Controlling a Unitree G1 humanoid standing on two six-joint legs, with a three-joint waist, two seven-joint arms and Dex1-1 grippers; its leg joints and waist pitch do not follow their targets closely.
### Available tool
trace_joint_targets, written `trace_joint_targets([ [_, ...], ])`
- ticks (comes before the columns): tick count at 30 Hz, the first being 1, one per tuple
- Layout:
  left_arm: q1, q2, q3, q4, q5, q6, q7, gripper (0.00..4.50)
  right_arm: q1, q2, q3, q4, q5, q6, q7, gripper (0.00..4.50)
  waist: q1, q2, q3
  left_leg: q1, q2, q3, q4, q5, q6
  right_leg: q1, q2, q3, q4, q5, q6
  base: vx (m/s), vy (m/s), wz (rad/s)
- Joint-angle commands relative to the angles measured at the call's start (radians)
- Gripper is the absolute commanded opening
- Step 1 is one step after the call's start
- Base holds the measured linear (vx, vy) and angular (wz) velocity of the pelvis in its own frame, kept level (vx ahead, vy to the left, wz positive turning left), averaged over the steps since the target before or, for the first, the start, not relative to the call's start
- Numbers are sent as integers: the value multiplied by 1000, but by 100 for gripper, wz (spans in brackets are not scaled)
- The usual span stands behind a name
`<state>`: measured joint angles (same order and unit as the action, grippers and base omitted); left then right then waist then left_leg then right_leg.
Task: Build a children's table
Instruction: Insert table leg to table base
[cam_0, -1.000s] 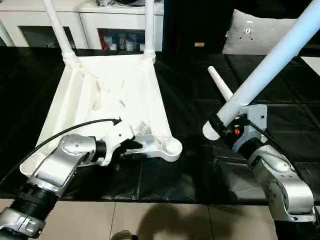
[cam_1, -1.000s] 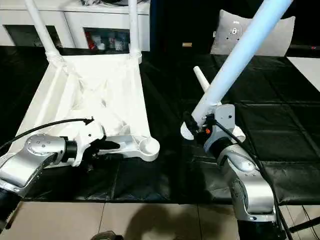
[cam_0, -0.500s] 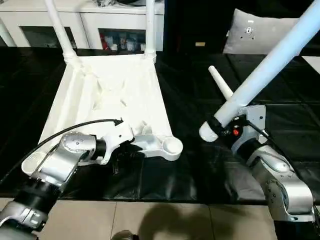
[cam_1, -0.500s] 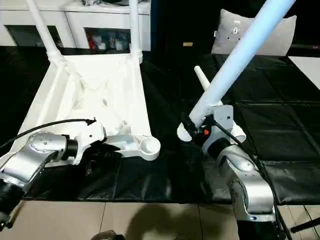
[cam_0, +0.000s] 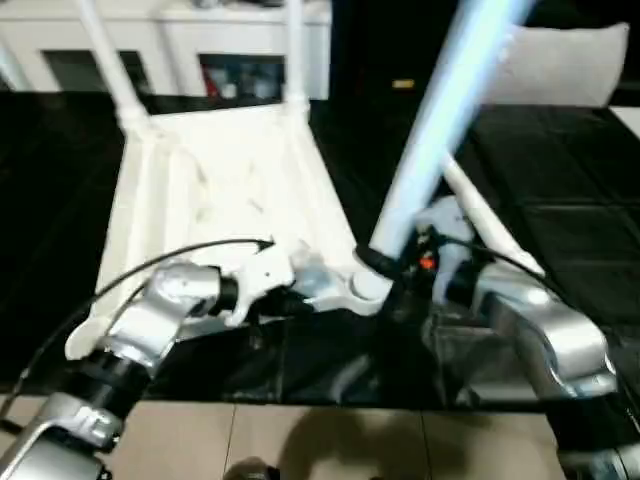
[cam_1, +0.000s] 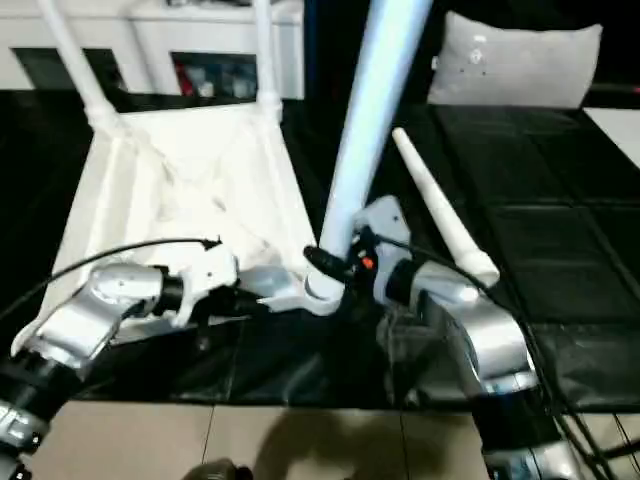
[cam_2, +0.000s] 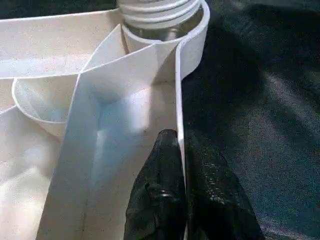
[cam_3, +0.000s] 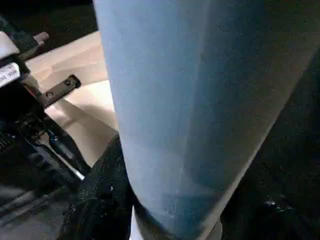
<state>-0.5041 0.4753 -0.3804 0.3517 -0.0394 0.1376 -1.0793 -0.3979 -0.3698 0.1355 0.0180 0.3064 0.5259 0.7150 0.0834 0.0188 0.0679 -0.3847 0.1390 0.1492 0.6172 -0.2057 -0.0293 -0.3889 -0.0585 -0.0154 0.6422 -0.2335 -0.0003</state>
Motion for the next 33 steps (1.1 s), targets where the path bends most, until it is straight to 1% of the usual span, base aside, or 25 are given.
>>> trace_joint_targets([
  [1, -17, -19, -10, 9, 2, -32, 13, 0, -22, -8, 11, 46, -15, -26, 19, 188, 3, -5, -75, 20, 80, -17, -72, -36, 53, 51, -91, 39, -58, 121, -298, 0, 0, 0],
  [4, -27, -38, 1, 35, 12, -34, 26, 0, -66, 5, 21, 147, -25, -84, 51, 188, 6, -8, -73, 19, 80, -15, -73, -61, 43, 50, -93, 39, -61, 90, -302, 0, 0, 0],
  [6, -30, -42, 3, 40, 15, -33, 28, 0, -75, 9, 23, 168, -27, -96, 60, 188, 7, -8, -73, 20, 80, -15, -74, -75, 38, 49, -93, 39, -62, 68, -300, 0, 0, 0],
  [7, -36, -44, 6, 53, 22, -37, 30, 0, -88, 9, 42, 193, -41, -111, 88, 188, 8, -9, -73, 19, 80, -16, -74, -78, 38, 50, -93, 39, -62, 60, -294, 0, 0, 0],
  [10, -45, -44, 14, 67, 22, -38, 35, 0, -91, 4, 50, 184, -38, -96, 107, 188, 7, -7, -72, 19, 81, -17, -77, -90, 39, 49, -93, 39, -66, 31, -282, 0, 0, 0],
  [13, -53, -49, 22, 84, 26, -44, 43, 0, -94, -3, 52, 183, -31, -89, 119, 188, 8, -9, -72, 20, 81, -17, -78, -96, 37, 48, -92, 39, -68, 12, -276, 0, 0, 0],
  [14, -61, -54, 27, 99, 30, -52, 54, 0, -94, -12, 56, 182, -30, -88, 132, 188, 7, -9, -71, 19, 80, -16, -78, -107, 35, 47, -92, 39, -71, -8, -273, 0, 0, 0],
  [15, -66, -59, 32, 107, 26, -59, 54, 0, -95, -20, 55, 185, -29, -82, 141, 188, 8, -6, -71, 21, 81, -17, -78, -113, 32, 47, -93, 40, -72, -18, -272, 0, 0, 0],
  [16, -70, -64, 36, 114, 23, -65, 53, 0, -97, -26, 53, 193, -33, -83, 152, 188, 8, -8, -70, 21, 80, -16, -79, -126, 29, 46, -92, 40, -74, -36, -269, 0, 0, 0],
  [17, -70, -66, 37, 115, 20, -66, 48, 0, -100, -29, 52, 205, -39, -90, 158, 188, 8, -8, -70, 21, 81, -16, -79, -135, 27, 46, -93, 40, -75, -48, -269, 0, 0, 0],
  [18, -70, -65, 34, 115, 20, -68, 42, 0, -102, -29, 51, 215, -44, -95, 160, 188, 8, -7, -68, 18, 80, -17, -81, -142, 23, 46, -95, 40, -76, -68, -266, 0, 0, 0],
  [20, -70, -64, 33, 115, 21, -70, 37, 0, -104, -31, 52, 225, -50, -97, 164, 188, 7, -9, -66, 20, 81, -17, -83, -157, 16, 42, -94, 40, -79, -96, -261, 0, 0, 0],
  [22, -71, -65, 34, 117, 21, -70, 36, 0, -106, -34, 53, 229, -54, -94, 168, 188, 7, -10, -67, 19, 81, -17, -83, -151, 19, 42, -93, 41, -78, -88, -259, 0, 0, 0],
  [26, -73, -64, 39, 122, 24, -74, 26, 0, -107, -38, 54, 234, -50, -82, 182, 188, 7, -9, -65, 18, 81, -17, -82, -140, 30, 41, -93, 41, -78, -65, -261, 0, 0, 0],
  [28, -69, -60, 38, 111, 24, -72, 14, 0, -116, -32, 49, 254, -42, -81, 189, 188, 7, -7, -65, 19, 81, -17, -83, -152, 28, 40, -94, 40, -79, -82, -264, 0, 0, 0],
  [29, -69, -59, 37, 109, 23, -72, 11, 0, -119, -29, 46, 261, -39, -80, 190, 188, 7, -4, -64, 19, 81, -18, -83, -154, 27, 40, -95, 40, -79, -85, -265, 0, 0, 0],
  [30, -68, -59, 37, 106, 23, -72, 9, 0, -122, -25, 43, 268, -36, -79, 192, 188, 6, -6, -64, 19, 82, -18, -84, -157, 25, 40, -93, 40, -79, -84, -266, 0, 0, 0],
  [31, -66, -56, 34, 99, 25, -73, 5, 0, -131, -14, 32, 293, -25, -73, 198, 188, 7, -1, -63, 19, 82, -19, -85, -164, 23, 39, -93, 40, -79, -89, -268, 0, 0, 0],
  [32, -66, -56, 34, 99, 25, -73, 5, 0, -131, -14, 32, 293, -25, -73, 198, 188, 6, -4, -63, 19, 82, -19, -86, -170, 21, 40, -94, 40, -80, -93, -271, 0, 0, 0],
  [33, -66, -52, 29, 96, 30, -76, 2, 0, -137, -8, 26, 315, -20, -72, 205, 188, 7, -2, -64, 19, 82, -19, -85, -171, 20, 40, -94, 40, -80, -92, -272, 0, 0, 0],
])
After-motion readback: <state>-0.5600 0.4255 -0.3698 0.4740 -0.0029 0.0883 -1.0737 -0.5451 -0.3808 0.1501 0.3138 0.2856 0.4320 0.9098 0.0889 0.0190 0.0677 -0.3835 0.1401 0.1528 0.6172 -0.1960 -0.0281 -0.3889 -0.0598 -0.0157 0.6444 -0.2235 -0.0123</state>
